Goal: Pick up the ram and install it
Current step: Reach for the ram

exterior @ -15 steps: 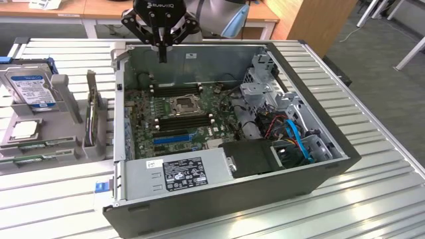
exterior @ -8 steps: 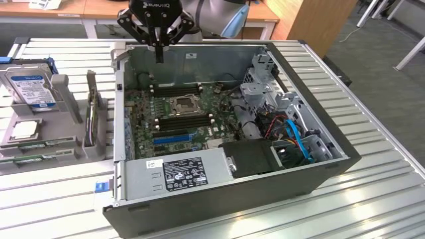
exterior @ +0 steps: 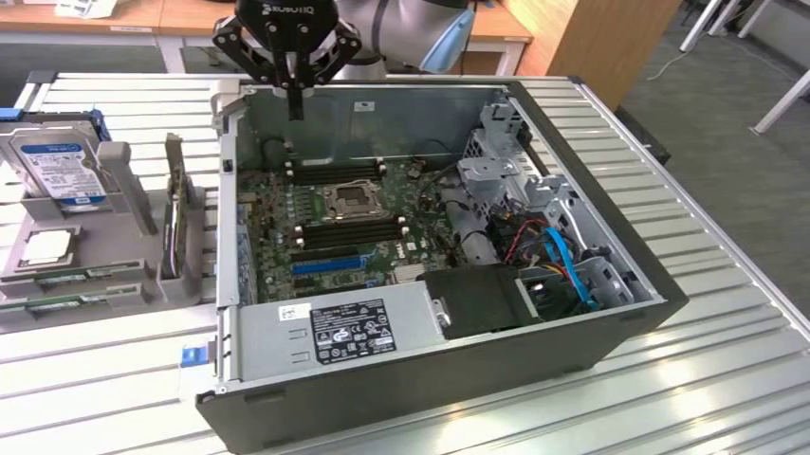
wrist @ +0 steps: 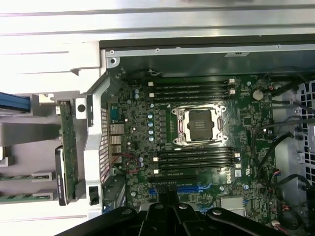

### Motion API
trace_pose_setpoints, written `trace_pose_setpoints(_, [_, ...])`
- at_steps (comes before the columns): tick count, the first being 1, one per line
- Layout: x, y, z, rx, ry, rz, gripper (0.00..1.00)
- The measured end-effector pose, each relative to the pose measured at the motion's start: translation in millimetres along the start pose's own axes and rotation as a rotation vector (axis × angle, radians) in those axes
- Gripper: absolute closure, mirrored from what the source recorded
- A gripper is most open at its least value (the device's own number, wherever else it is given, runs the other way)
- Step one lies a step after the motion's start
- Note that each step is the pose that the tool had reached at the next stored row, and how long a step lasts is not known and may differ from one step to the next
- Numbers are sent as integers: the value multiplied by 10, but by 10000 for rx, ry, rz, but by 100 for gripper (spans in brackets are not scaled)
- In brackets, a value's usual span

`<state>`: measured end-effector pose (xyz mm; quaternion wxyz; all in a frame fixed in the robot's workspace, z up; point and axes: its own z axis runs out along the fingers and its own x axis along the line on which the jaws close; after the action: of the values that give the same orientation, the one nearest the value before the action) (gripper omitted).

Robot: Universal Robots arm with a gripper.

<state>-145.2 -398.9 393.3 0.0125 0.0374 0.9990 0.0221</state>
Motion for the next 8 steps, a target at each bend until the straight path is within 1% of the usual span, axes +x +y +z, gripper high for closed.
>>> trace_pose_setpoints(8, [108,-8,-3,0,0,-1,90])
